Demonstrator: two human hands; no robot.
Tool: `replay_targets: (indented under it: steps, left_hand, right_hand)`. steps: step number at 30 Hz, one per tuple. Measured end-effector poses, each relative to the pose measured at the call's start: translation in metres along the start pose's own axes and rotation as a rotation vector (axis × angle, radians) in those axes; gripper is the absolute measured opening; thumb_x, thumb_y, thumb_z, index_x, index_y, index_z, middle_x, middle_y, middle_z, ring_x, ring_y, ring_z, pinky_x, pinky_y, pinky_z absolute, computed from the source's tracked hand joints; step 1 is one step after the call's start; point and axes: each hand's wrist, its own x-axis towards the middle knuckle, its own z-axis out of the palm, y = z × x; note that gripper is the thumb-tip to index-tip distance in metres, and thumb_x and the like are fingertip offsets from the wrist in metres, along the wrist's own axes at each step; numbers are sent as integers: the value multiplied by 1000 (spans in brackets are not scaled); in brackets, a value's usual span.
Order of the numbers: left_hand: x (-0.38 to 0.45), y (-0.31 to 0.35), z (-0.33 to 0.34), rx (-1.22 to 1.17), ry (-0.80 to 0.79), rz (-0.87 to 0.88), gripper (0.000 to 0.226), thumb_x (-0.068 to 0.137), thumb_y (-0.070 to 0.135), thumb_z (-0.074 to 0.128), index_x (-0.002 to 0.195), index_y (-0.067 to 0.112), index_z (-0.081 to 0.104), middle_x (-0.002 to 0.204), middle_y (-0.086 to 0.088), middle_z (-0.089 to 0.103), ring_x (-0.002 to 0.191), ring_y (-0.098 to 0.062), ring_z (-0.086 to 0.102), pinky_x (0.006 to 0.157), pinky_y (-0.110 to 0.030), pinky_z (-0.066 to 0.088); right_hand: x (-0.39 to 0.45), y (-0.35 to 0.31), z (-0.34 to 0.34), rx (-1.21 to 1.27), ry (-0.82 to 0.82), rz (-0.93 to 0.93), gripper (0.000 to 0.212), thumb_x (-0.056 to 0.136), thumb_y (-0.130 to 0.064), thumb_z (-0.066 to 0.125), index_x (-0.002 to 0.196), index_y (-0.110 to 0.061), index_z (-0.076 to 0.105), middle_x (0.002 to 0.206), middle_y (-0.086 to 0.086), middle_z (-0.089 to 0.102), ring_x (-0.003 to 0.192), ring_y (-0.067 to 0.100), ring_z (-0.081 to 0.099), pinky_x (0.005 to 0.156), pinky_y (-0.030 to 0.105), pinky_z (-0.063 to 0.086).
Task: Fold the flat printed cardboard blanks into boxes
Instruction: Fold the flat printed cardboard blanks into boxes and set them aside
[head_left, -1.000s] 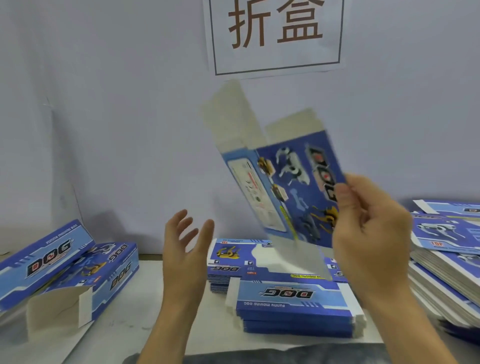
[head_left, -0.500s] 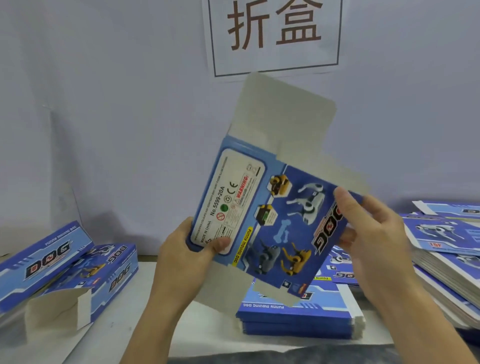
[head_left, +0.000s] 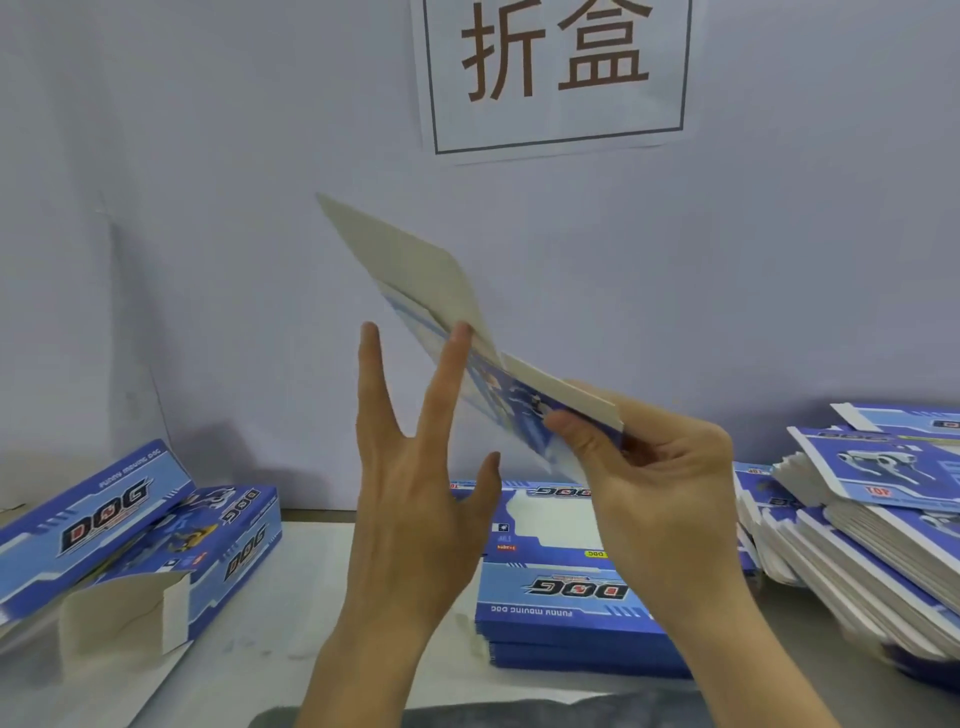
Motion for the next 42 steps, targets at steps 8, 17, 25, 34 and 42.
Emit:
replay_targets:
  steps: [8,17,25,34,42]
  left_hand:
    - [-3,2,0,49,70,-40,55,89,22,63,138,37,43,147,10,25,139,-30,37,78,14,25]
    - [1,9,-4,152,137,79,39,79,5,73,107,24,52,127,-8,31,119,-9,36,83,9,32]
    - [1,15,-8,29,65,124,33,75,9,58,98,29,48,135,-4,28,125,-1,37,90,-6,44]
    - [7,15,-14,-106,-120,39,67,60,63,83,100,37,37,156,-10,28,124,28,24,85,11,27]
    - [10,26,-7,-101,-82,77,55,70,34,86,94,33,37,136,-11,53,104,-11,51,75,-3,48]
  right_hand:
    - [0,-4,-5,42,-32,146,18,85,-27,70,80,-43,79,76,-1,75,75,23,71,62,32,58]
    - [8,-25,-14,-234,-334,279,20,90,-21,65,102,-31,78,84,-17,76,73,8,73,56,22,56]
    - [14,-27,-18,-651,-25,63,41,90,-16,58,50,-24,48,49,-5,38,52,13,26,45,20,28]
    - [14,-21,-17,-692,43,5,46,88,-8,60,52,-21,34,51,-6,38,53,14,29,46,17,28]
    - [14,-15,-24,-622,153,61,37,94,-11,54,58,-17,47,53,-12,50,51,10,45,42,14,31]
